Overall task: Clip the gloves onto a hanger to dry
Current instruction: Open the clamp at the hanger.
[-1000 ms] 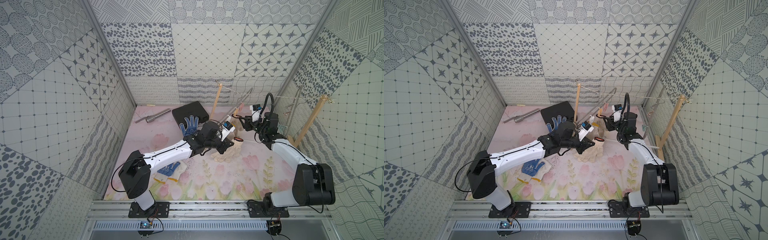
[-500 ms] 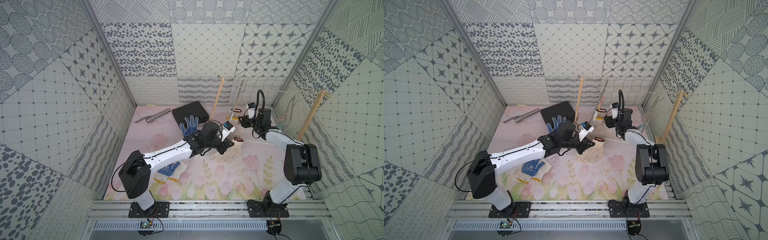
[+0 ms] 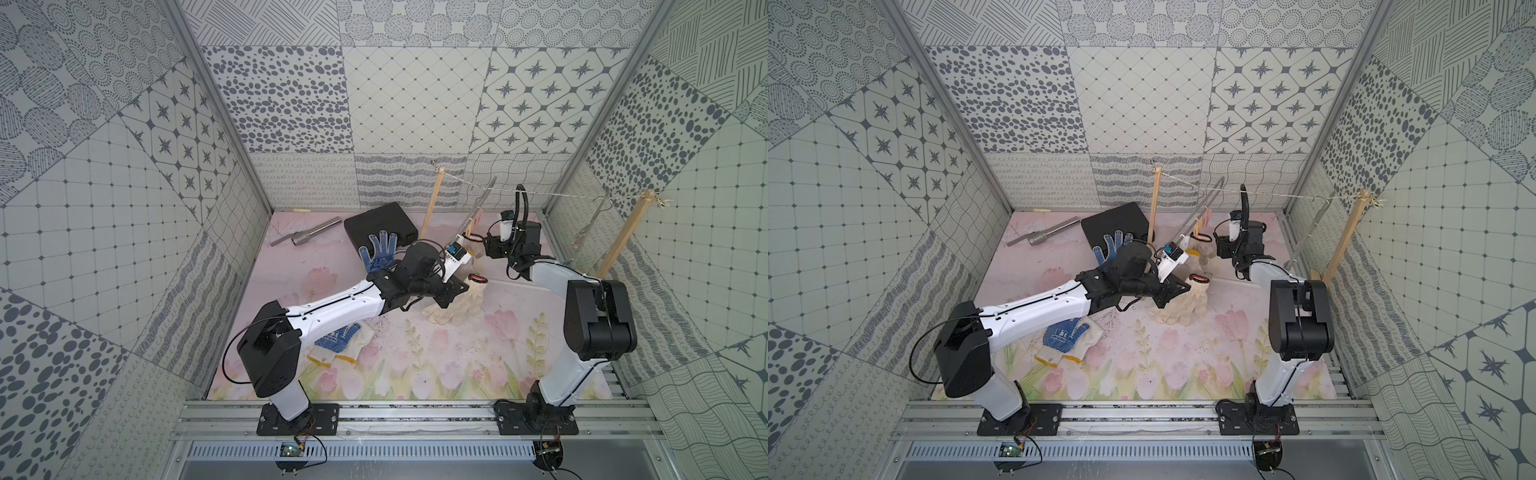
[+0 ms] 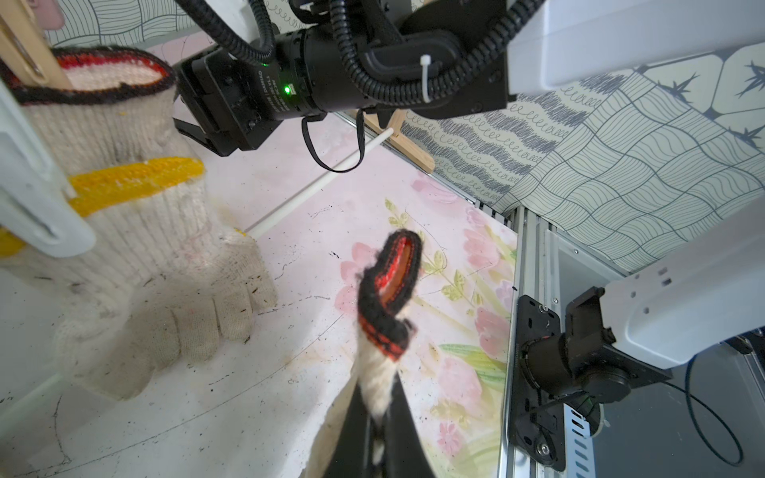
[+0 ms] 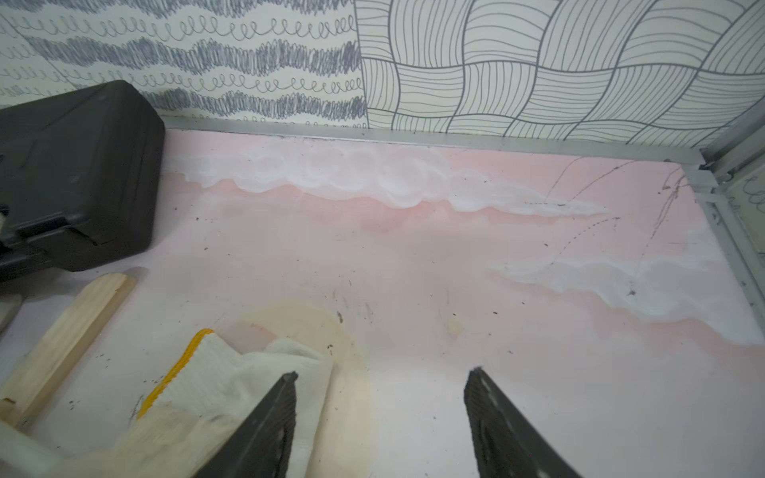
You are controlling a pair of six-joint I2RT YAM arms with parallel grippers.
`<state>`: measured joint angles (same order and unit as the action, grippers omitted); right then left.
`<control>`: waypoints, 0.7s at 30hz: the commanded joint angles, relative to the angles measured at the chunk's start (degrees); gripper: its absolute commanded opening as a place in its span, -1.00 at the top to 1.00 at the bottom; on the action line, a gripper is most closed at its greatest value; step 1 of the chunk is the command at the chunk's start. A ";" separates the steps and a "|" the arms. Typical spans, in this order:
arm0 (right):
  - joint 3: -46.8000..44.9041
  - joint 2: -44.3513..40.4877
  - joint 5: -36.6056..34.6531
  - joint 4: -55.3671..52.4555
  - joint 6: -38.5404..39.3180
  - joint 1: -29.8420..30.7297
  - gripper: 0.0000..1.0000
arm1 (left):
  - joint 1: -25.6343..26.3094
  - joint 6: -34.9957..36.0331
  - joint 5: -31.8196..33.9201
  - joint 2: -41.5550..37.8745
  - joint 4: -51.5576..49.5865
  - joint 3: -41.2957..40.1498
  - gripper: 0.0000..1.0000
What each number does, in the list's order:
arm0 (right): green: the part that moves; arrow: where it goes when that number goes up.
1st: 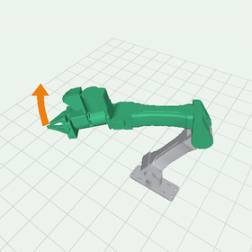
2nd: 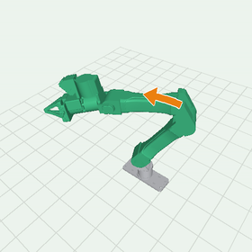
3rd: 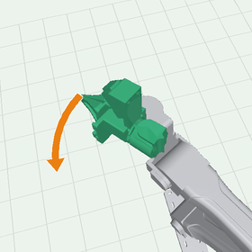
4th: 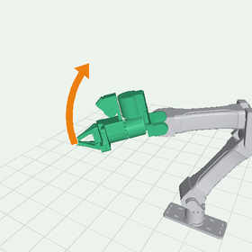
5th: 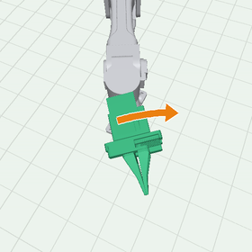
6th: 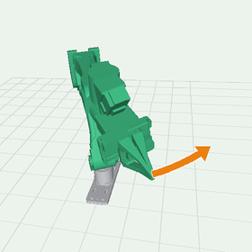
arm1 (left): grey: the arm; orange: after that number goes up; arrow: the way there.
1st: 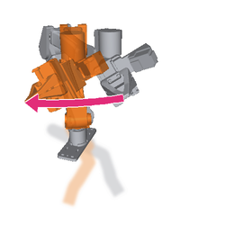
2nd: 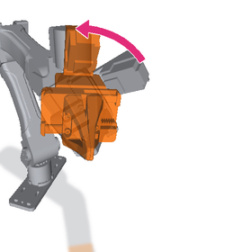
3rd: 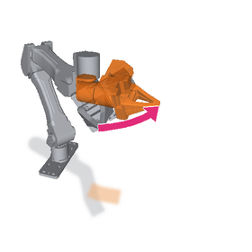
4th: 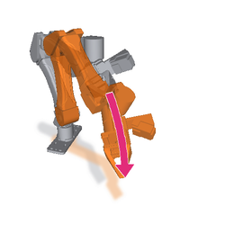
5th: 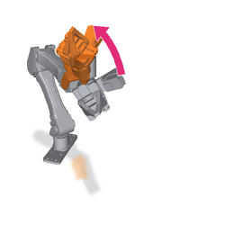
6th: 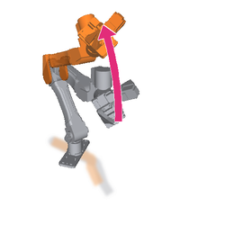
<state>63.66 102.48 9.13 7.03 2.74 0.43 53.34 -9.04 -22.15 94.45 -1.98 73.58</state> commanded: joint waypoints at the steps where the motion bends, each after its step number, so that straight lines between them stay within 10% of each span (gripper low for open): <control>1: 4.62 1.13 2.83 1.60 -0.19 -0.96 -0.37 | 0.39 0.43 -0.70 0.16 1.18 0.60 1.00; 12: 8.34 6.77 41.94 24.03 -20.92 -14.74 -0.45 | 0.36 0.69 -0.71 -0.24 1.12 0.24 1.00; 21: 12.63 9.79 52.17 26.13 -25.20 -15.90 -0.51 | 0.32 0.43 -1.13 0.02 1.53 0.45 1.00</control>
<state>73.58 113.69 55.83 31.00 -22.35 -16.78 53.56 -9.06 -22.17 94.45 -1.93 73.58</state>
